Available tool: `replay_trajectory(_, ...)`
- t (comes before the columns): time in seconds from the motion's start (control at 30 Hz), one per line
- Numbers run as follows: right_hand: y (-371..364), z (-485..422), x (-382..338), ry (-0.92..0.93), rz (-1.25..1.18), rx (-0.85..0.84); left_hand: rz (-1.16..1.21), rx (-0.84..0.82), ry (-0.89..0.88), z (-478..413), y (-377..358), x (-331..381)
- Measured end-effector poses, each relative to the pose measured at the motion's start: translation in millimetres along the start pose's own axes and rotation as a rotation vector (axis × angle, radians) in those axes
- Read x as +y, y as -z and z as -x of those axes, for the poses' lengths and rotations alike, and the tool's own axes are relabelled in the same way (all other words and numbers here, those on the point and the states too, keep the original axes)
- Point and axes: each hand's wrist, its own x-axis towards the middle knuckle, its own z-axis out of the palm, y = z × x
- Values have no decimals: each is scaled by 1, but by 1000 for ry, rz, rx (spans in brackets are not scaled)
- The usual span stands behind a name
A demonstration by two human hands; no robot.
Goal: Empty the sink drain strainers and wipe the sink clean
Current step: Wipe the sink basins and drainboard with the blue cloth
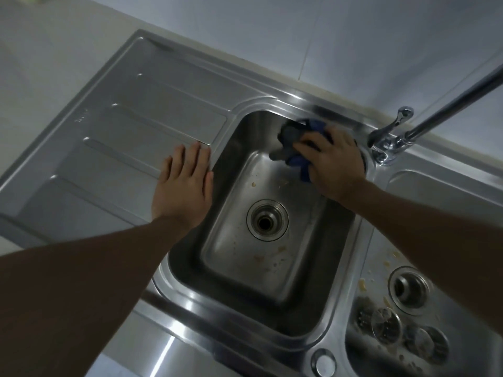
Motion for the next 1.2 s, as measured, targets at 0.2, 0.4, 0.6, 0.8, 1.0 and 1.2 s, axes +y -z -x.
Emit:
replay_trajectory(0.2, 3, -7, 13, -98, 247, -406, -4, 8, 0, 1, 2, 1)
replay_trajectory(0.4, -3, -1, 12, -101, 324, -446, 3, 3, -2, 1, 1, 0)
replay_trajectory(0.6, -16, 13, 17, 70, 464, -422, 4, 15, 2, 1, -1, 1)
replay_trajectory(0.8, -29, -49, -11, 15, 295, -369, 9, 8, 5, 0, 1, 2)
replay_trajectory(1.0, -35, -72, -30, -128, 169, -401, -2, 12, -7, 0, -1, -2)
replay_trajectory(1.2, -26, 5, -3, -401, 189, -396, 3, 15, -10, 1, -1, -3)
